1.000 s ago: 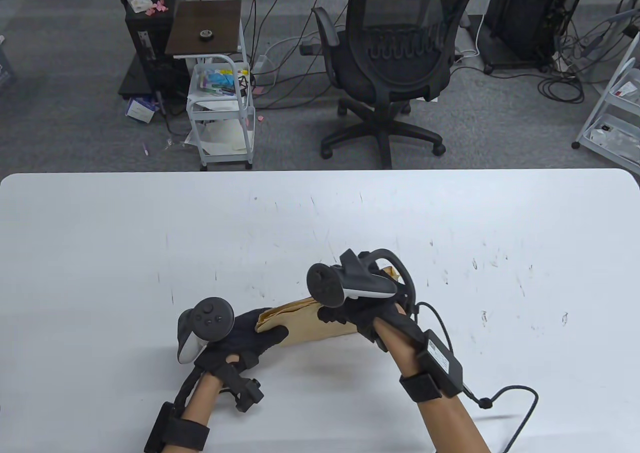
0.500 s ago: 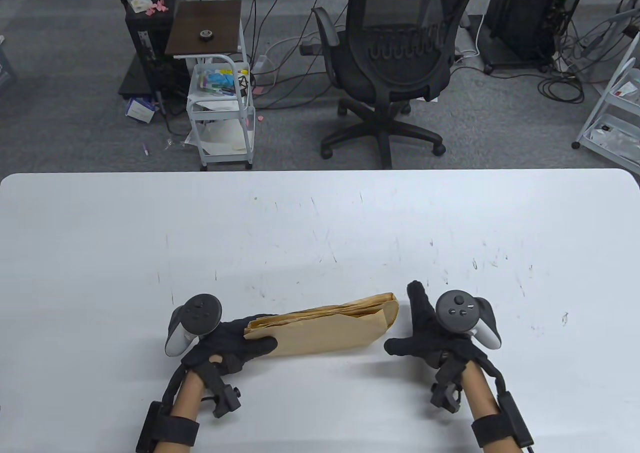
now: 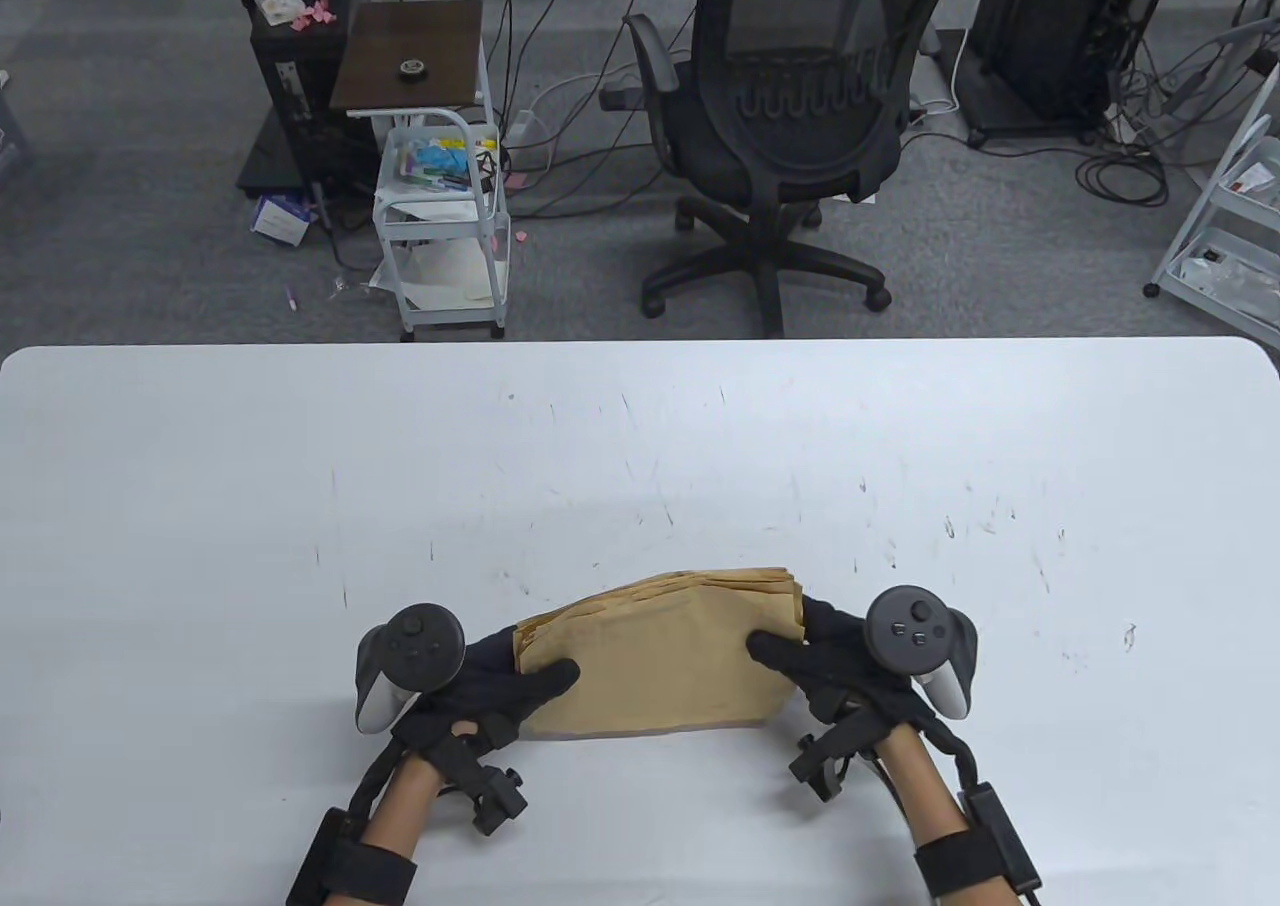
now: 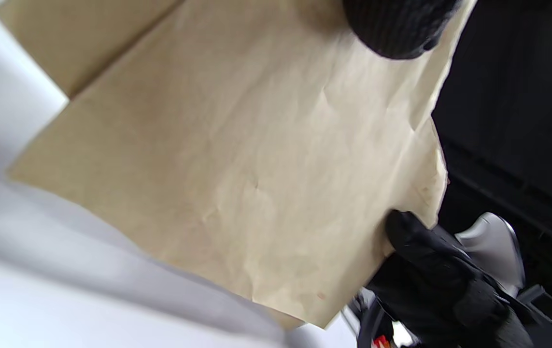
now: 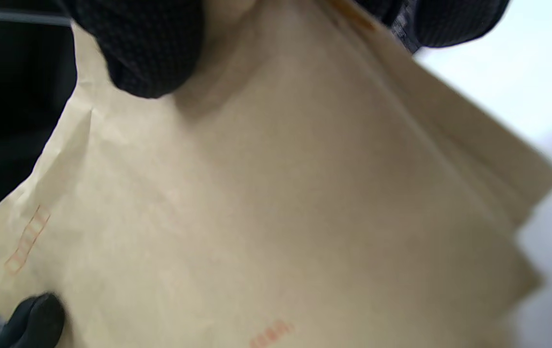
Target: Push scattered envelopes inward from both sides into a neat stack
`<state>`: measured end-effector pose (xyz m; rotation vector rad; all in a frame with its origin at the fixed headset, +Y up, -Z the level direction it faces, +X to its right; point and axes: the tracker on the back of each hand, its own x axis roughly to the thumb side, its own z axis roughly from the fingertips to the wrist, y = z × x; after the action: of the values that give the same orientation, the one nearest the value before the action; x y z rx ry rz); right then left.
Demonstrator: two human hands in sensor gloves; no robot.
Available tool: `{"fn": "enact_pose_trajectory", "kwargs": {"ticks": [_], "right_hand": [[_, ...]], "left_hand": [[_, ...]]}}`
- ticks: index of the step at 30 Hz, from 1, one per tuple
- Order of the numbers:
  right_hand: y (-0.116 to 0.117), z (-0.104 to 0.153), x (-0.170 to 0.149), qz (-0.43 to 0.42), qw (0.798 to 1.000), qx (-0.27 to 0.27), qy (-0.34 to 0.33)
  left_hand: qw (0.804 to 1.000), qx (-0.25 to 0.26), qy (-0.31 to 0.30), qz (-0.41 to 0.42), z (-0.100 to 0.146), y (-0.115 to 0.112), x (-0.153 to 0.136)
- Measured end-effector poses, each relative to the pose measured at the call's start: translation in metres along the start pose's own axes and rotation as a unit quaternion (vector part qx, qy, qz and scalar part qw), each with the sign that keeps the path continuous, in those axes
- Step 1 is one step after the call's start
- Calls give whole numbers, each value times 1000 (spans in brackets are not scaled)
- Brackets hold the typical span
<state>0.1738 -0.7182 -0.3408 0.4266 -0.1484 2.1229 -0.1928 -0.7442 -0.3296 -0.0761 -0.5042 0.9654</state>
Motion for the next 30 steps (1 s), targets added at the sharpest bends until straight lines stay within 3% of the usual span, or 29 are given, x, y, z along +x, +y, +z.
{"fn": "enact_pose_trajectory", "kwargs": {"ticks": [2,4,5,8,9,11,15,16,18,21,23,25,27,30], "right_hand": [[-1,5,1,57,998,-21,2],[14,11,-18,179,982,45,39],[13,13,-17,194,979,53,34],[-1,11,4,152,988,-24,5],[6,12,0,168,985,-21,14],[22,15,-15,227,973,41,19],[6,10,12,205,976,-63,-46],[14,12,5,223,972,-48,-49],[31,15,-13,252,966,52,-30],[15,12,2,273,959,-18,-71],[19,13,1,271,960,-18,-69],[30,18,-11,315,946,52,-55],[27,17,-8,351,933,37,-72],[29,16,-10,340,938,33,-59]], "left_hand": [[998,24,-3,-61,0,-8,10],[981,-36,28,-190,-3,-28,5],[978,-46,14,-201,-4,-28,8],[987,1,0,-162,-3,-22,21],[983,-11,13,-180,-4,-25,17],[976,-33,15,-213,-1,-28,9],[989,40,0,-143,0,-18,14],[989,48,5,-141,0,-22,9],[987,30,22,-157,-2,-28,6],[981,36,-1,-192,0,-30,10],[977,-7,12,-212,-3,-35,9],[968,-48,23,-244,-3,-40,11],[960,-76,21,-267,-3,-43,14],[944,-125,38,-301,-4,-46,12]]}}
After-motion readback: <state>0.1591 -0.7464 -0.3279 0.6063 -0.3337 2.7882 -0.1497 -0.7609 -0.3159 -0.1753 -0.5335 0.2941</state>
